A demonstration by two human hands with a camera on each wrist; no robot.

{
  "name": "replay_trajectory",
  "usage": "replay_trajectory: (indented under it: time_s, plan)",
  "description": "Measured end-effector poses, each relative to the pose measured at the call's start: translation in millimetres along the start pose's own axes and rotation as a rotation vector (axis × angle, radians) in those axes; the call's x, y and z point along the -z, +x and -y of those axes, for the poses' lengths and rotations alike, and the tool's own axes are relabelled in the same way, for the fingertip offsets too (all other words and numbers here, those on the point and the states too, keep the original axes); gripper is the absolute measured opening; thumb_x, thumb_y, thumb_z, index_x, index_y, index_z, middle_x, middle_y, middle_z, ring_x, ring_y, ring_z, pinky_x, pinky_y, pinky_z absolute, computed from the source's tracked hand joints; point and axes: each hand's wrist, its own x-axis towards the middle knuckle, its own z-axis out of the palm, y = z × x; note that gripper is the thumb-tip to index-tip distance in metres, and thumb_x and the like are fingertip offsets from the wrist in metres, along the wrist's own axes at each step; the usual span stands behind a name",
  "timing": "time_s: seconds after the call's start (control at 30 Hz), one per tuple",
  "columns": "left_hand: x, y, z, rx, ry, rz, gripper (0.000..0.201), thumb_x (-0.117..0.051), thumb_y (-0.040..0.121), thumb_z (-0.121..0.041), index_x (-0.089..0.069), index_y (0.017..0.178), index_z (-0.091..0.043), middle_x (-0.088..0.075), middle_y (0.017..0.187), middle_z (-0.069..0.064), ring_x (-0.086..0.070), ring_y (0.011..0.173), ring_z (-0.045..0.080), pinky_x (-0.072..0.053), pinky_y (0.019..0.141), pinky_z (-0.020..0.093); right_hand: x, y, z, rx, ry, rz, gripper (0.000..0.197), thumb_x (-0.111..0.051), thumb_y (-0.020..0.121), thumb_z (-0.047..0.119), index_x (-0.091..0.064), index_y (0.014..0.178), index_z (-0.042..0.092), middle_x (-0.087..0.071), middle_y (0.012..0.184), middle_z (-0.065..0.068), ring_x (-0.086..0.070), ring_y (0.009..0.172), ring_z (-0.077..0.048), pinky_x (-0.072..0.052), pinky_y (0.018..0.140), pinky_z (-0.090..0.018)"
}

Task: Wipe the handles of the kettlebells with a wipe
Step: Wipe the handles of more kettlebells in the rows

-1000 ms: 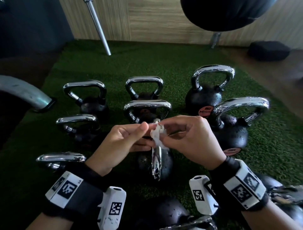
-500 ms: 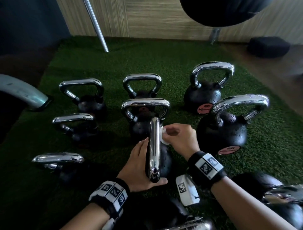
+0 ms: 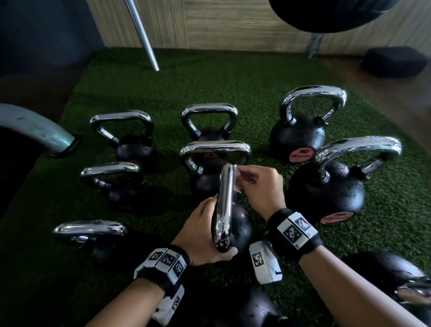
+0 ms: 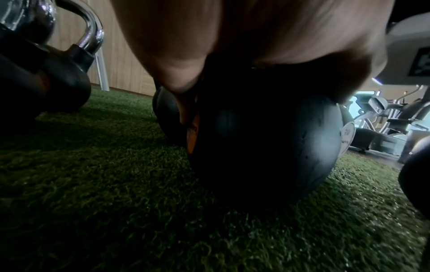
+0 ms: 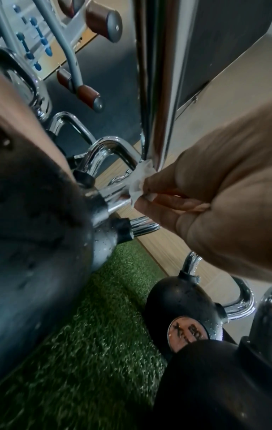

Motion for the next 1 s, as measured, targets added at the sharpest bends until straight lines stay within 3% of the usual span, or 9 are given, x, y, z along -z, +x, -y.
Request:
replay_trajectory:
  time_s: [0.13,0.2,0.3,0.43,0.53,0.67,0.77,0.9,1.0]
  plan:
    - [6,3,-2,-0.046,-0.056,0.009,0.12,-0.089,0.054,-0.054,-0.023,0.151,-0.029,-0.026,0.141,-0.032,-0.038,0.14,0.009,-0.039,0.117,0.034,-3,0,-4,-0.046,-0.025,0.053,0.022,-0.084,0.08,0.008,-0.083,0.1,0.017,-0.079,0.089,0.005,-0.065,0.074,0.009,-0.043,0.07,0.002]
    - [5,3,-1,-0.054,-0.041,0.02,0.121,-0.088,0.054,-0.057,-0.023,0.152,-0.03,-0.019,0.138,-0.038,-0.036,0.14,0.006,-0.04,0.117,0.033,-1,2,-2,-0.005,-0.029,0.036,0.024,-0.084,0.079,0.006,-0.083,0.101,0.017,-0.08,0.091,0.003,-0.069,0.075,0.001,-0.05,0.074,-0.005]
    - [1,2,4,-0.036,-0.072,0.031,0.12,-0.088,0.054,-0.057,-0.021,0.151,-0.034,-0.021,0.141,-0.023,-0.035,0.138,0.004,-0.041,0.115,0.029,4,-2,8,0.195,-0.076,-0.047,0.03,-0.081,0.078,-0.001,-0.083,0.101,0.016,-0.08,0.095,0.002,-0.073,0.083,-0.008,-0.056,0.082,-0.02]
    - [-1,1,6,-0.026,-0.081,0.035,0.12,-0.092,0.053,-0.053,-0.016,0.145,-0.044,-0.018,0.136,-0.028,-0.035,0.135,0.001,-0.036,0.115,0.019,16,-18,12,0.49,-0.091,-0.039,0.035,-0.075,0.076,-0.013,-0.081,0.103,0.007,-0.078,0.101,-0.004,-0.072,0.088,-0.011,-0.056,0.084,-0.013]
    - [-2,0,6,-0.026,-0.062,0.029,0.122,-0.091,0.052,-0.055,-0.018,0.148,-0.038,-0.019,0.137,-0.025,-0.036,0.136,0.003,-0.038,0.115,0.023,23,-10,11,0.469,-0.071,-0.02,0.037,-0.076,0.074,-0.015,-0.082,0.103,0.007,-0.077,0.1,-0.003,-0.07,0.088,-0.009,-0.057,0.083,-0.016]
    - [1,-1,0,-0.016,-0.113,0.004,0.111,-0.091,0.049,-0.053,-0.012,0.126,-0.066,-0.032,0.141,-0.013,-0.045,0.133,0.007,-0.044,0.113,0.03,27,-17,24,0.564,-0.083,0.062,0.038,-0.073,0.079,-0.015,-0.081,0.106,0.009,-0.075,0.105,-0.002,-0.069,0.094,-0.007,-0.052,0.089,-0.01]
    - [2,-1,-3,-0.009,-0.125,-0.015,0.105,-0.089,0.047,-0.052,-0.024,0.129,-0.052,-0.04,0.137,-0.011,-0.047,0.131,0.011,-0.046,0.11,0.032,41,-43,31,0.643,-0.071,0.179,0.033,-0.073,0.084,-0.011,-0.081,0.109,0.01,-0.075,0.11,0.001,-0.071,0.1,-0.008,-0.056,0.092,-0.02]
    - [4,0,-7,-0.021,-0.114,-0.014,0.105,-0.09,0.047,-0.048,-0.013,0.109,-0.081,-0.04,0.134,-0.011,-0.049,0.129,0.01,-0.047,0.108,0.03,54,-47,34,0.646,-0.036,0.296,0.025,-0.081,0.085,-0.001,-0.082,0.106,0.011,-0.073,0.105,0.002,-0.07,0.095,-0.003,-0.056,0.087,-0.018]
    - [5,0,-8,0.006,-0.119,-0.007,0.104,-0.087,0.044,-0.053,-0.013,0.11,-0.082,-0.038,0.137,-0.011,-0.05,0.127,0.007,-0.046,0.109,0.03,53,-37,38,0.596,-0.015,0.292,0.019,-0.083,0.083,0.003,-0.083,0.101,0.011,-0.071,0.098,0.0,-0.068,0.084,-0.004,-0.056,0.078,-0.018]
